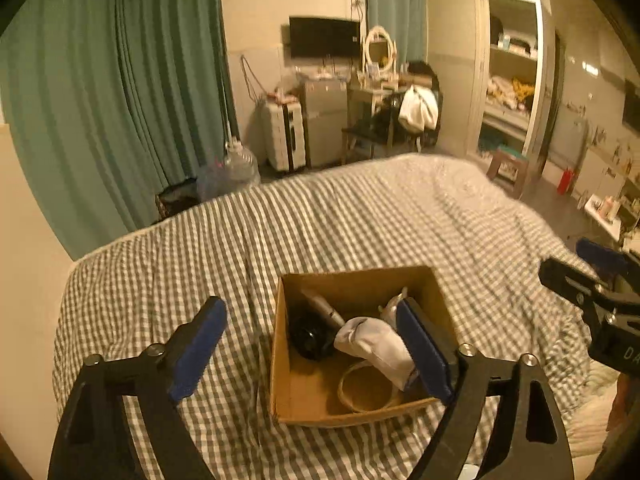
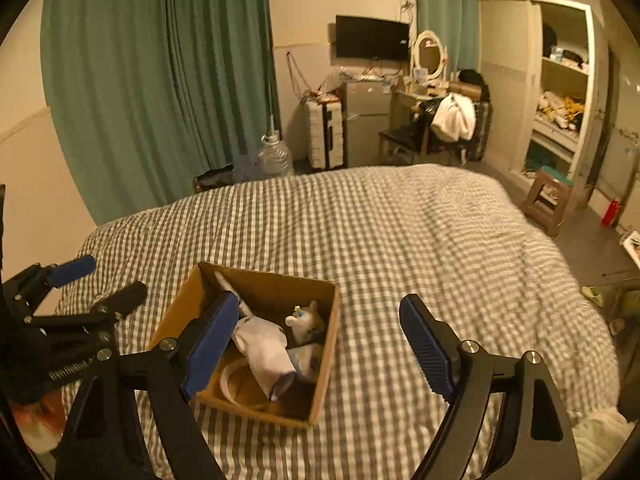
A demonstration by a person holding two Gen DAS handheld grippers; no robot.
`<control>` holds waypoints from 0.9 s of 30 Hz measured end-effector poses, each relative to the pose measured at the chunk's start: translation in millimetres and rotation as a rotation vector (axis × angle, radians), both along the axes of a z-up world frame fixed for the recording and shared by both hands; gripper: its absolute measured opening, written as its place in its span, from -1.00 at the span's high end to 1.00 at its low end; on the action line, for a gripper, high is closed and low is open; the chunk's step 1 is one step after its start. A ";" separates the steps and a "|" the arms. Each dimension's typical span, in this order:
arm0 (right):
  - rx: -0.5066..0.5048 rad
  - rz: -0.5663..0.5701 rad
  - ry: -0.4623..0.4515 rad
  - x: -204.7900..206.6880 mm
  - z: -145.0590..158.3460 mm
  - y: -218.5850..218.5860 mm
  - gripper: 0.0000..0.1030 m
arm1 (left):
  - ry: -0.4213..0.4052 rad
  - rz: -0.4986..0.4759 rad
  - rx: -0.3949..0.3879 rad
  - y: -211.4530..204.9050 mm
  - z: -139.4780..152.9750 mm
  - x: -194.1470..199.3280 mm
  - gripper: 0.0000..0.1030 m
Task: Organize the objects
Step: 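Lower both tools into the box and open them to release the figurine and tube, then move both open tools back to the white hair dryer and earbud case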
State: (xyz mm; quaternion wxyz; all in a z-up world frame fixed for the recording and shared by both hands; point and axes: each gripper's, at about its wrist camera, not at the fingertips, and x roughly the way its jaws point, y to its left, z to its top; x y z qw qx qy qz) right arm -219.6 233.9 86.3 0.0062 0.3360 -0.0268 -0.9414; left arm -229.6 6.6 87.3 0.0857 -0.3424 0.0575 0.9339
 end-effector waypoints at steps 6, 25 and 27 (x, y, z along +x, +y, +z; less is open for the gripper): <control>0.045 -0.017 0.039 65.9 35.1 2.2 -0.71 | 0.051 -0.004 0.091 -8.0 31.7 45.4 -0.88; 0.069 -0.014 -0.178 178.0 -92.1 43.4 -0.74 | 0.012 0.031 -0.069 54.3 -97.1 150.9 -0.92; 0.053 0.007 -0.226 178.8 -118.3 46.5 -0.74 | -0.012 0.022 -0.115 63.4 -117.9 154.8 -0.92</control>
